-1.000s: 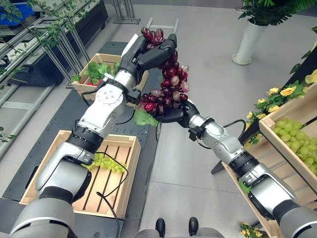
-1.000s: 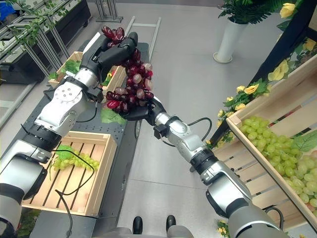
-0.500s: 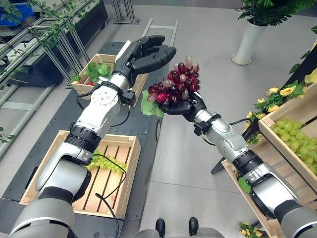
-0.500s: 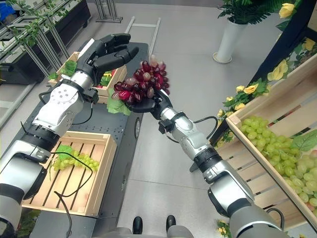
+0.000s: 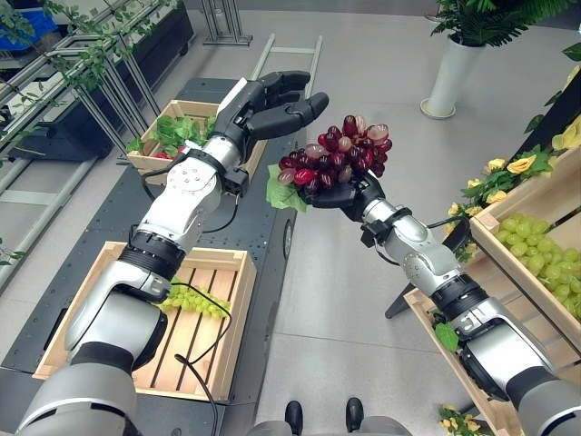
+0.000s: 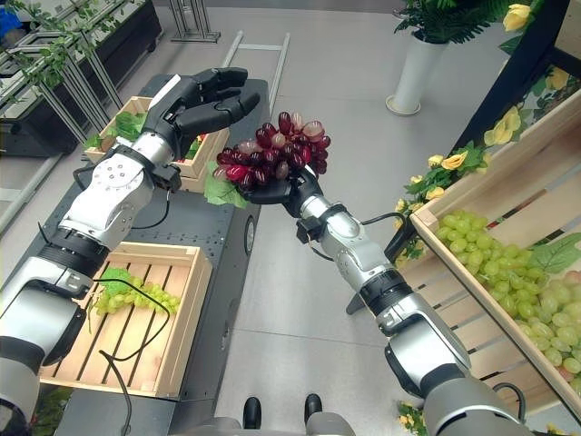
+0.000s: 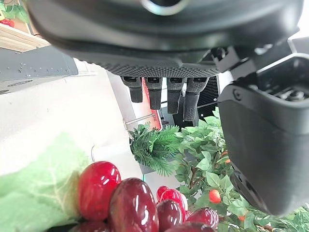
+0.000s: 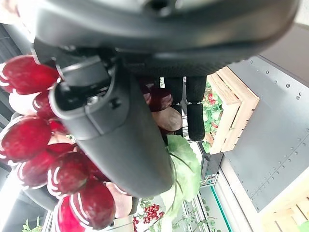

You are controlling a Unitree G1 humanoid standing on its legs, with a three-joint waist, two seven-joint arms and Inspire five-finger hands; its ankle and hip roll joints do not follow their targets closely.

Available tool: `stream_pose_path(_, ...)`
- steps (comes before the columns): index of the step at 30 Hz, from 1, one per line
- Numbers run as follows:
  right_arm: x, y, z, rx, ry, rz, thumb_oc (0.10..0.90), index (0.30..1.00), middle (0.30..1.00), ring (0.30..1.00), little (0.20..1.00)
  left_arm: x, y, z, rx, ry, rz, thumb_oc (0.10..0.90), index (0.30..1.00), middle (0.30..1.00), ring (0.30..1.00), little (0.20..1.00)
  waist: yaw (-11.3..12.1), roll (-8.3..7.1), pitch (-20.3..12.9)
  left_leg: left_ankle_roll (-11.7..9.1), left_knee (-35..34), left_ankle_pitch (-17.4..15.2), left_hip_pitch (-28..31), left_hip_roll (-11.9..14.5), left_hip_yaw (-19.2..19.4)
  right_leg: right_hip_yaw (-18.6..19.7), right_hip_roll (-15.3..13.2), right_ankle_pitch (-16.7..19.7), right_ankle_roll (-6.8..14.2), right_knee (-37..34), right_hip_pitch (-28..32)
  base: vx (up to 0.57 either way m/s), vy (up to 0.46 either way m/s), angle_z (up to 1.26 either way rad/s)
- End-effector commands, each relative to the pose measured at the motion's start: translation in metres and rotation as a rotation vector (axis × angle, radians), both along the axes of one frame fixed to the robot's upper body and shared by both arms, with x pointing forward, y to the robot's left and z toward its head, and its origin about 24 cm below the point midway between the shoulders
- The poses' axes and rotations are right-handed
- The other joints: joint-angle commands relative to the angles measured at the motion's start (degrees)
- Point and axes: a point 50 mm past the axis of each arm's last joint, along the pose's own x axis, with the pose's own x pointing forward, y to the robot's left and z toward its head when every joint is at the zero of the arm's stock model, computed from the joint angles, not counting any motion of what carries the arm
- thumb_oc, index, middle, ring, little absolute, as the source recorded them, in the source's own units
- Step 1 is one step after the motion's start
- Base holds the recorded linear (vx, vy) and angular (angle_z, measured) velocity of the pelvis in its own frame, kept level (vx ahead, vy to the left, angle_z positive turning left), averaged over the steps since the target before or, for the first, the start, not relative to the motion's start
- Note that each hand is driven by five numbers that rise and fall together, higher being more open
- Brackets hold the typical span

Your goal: Pick up the fruits from the basket on one side to the basket on the other side

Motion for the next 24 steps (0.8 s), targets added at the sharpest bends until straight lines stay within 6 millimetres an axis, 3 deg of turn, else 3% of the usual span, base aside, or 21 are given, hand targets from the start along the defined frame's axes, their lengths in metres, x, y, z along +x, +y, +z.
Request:
stream_pose_path(1, 0.000, -0.020, 0.007, 0.181, -0.112, -0.104, 0.400, 0.300, 0.300, 0.300, 0.300, 0.001, 0.034, -0.019, -0.108, -0.018, 0.136, 0.800, 0.900, 0.900, 0.900, 0.900, 0.7, 0.81, -12.1, -2.3, 0.0, -4.8, -2.0, -1.1, -0.8, -1.2, 1.2, -1.4, -0.8, 0.1, -0.4, 0.00, 0.000, 0.00)
stream_pose_path(5, -0.004, -0.027, -0.008, 0.180, -0.073, -0.127, 0.400, 0.300, 0.300, 0.300, 0.300, -0.006, 0.041, -0.044, -0.090, -0.010, 0.179, 0.800, 0.900, 0.900, 0.900, 0.900, 0.6, 0.63, -11.8, -2.2, 0.0, -4.8, -2.0, -1.1, -0.8, -1.1, 1.2, -1.3, -0.8, 0.1, -0.5, 0.00, -0.002, -0.01)
stream_pose_path(11, -0.029, -0.051, -0.068, 0.175, 0.087, -0.197, 0.400, 0.300, 0.300, 0.300, 0.300, -0.038, 0.036, -0.126, -0.089, 0.111, 0.218, 0.800, 0.900, 0.900, 0.900, 0.900, 0.6, -0.10, -10.9, -1.9, 0.0, -4.9, -1.6, -1.1, -0.7, -0.5, 1.5, -1.1, -0.9, 0.1, -0.4, 0.01, -0.002, 0.00)
stream_pose_path(12, -0.030, -0.052, -0.069, 0.176, 0.091, -0.199, 0.400, 0.300, 0.300, 0.300, 0.300, -0.039, 0.036, -0.128, -0.088, 0.113, 0.219, 0.800, 0.900, 0.900, 0.900, 0.900, 0.6, -0.12, -10.9, -1.9, 0.0, -4.9, -1.6, -1.1, -0.7, -0.5, 1.5, -1.1, -0.8, 0.1, -0.4, 0.03, -0.003, -0.02)
stream_pose_path(18, -0.056, -0.068, -0.114, 0.185, 0.235, -0.254, 0.400, 0.300, 0.300, 0.300, 0.300, -0.070, 0.022, -0.180, -0.090, 0.204, 0.257, 0.800, 0.900, 0.900, 0.900, 0.900, 0.6, -1.03, -9.7, -1.5, 0.0, -5.0, -1.2, -1.0, 0.2, -0.1, 1.7, -0.7, -0.8, 0.1, -0.2, 0.04, -0.003, -0.08)
stream_pose_path(24, -0.079, -0.078, -0.144, 0.190, 0.344, -0.288, 0.400, 0.300, 0.300, 0.300, 0.300, -0.091, 0.022, -0.206, -0.109, 0.280, 0.283, 0.800, 0.900, 0.900, 0.900, 0.900, 0.5, -1.40, -8.8, -1.4, 0.0, -4.9, -1.0, -0.9, 1.0, 0.0, 1.8, -0.4, -0.6, 0.1, -0.2, 0.03, -0.001, -0.07)
